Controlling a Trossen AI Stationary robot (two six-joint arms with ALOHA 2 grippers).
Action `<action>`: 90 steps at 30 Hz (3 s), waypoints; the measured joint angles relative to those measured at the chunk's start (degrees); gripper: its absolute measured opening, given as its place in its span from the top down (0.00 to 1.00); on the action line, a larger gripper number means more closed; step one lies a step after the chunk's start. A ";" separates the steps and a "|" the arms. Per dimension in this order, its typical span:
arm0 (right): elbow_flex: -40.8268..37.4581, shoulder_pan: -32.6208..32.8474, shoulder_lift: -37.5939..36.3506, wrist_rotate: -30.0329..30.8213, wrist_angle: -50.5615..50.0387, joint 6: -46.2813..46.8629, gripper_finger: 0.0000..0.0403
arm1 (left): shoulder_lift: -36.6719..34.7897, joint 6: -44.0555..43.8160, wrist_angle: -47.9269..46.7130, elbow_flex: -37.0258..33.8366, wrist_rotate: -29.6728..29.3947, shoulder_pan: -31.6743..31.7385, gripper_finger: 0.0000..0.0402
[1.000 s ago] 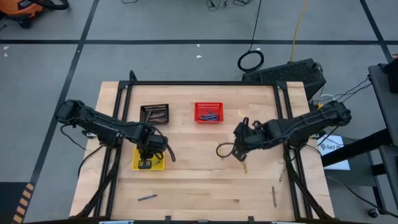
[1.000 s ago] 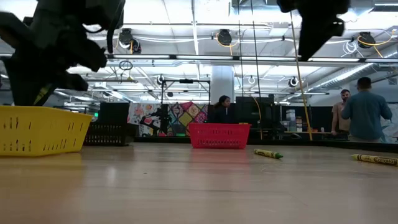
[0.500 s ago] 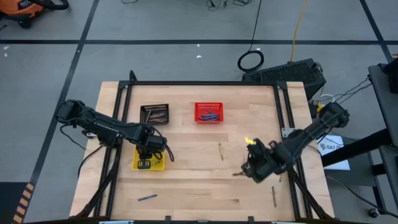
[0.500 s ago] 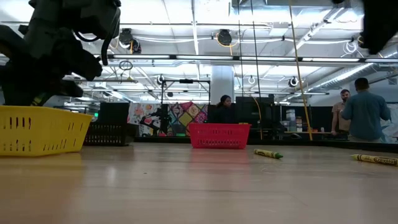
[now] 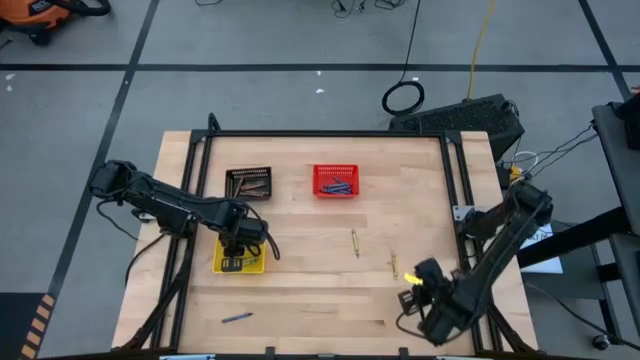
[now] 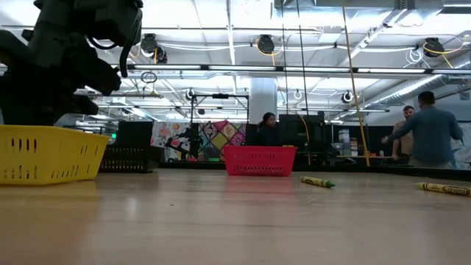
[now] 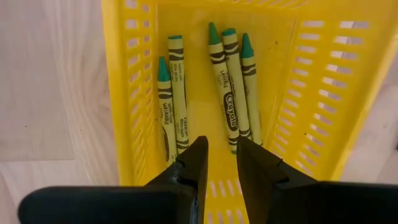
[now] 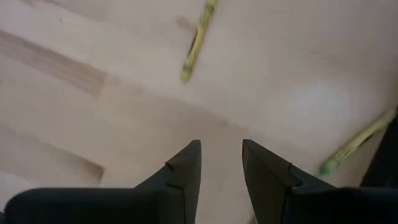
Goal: Sort crayons
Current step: Put the brown crayon into the black bin
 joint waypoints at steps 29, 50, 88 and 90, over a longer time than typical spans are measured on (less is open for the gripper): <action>-0.02 9.78 11.98 -18.92 10.27 14.90 0.74 | 0.00 -0.03 0.43 0.02 -3.48 0.00 0.81; -2.45 11.82 16.84 -20.84 15.11 14.61 0.75 | 0.00 -1.53 0.34 0.02 -3.17 0.00 0.81; -8.33 7.98 3.00 10.82 9.91 6.78 1.00 | -0.07 14.39 -3.45 15.82 -6.58 0.22 0.81; -8.33 7.63 1.84 14.53 8.71 5.04 1.00 | -0.07 16.73 1.08 16.17 -9.03 0.57 0.81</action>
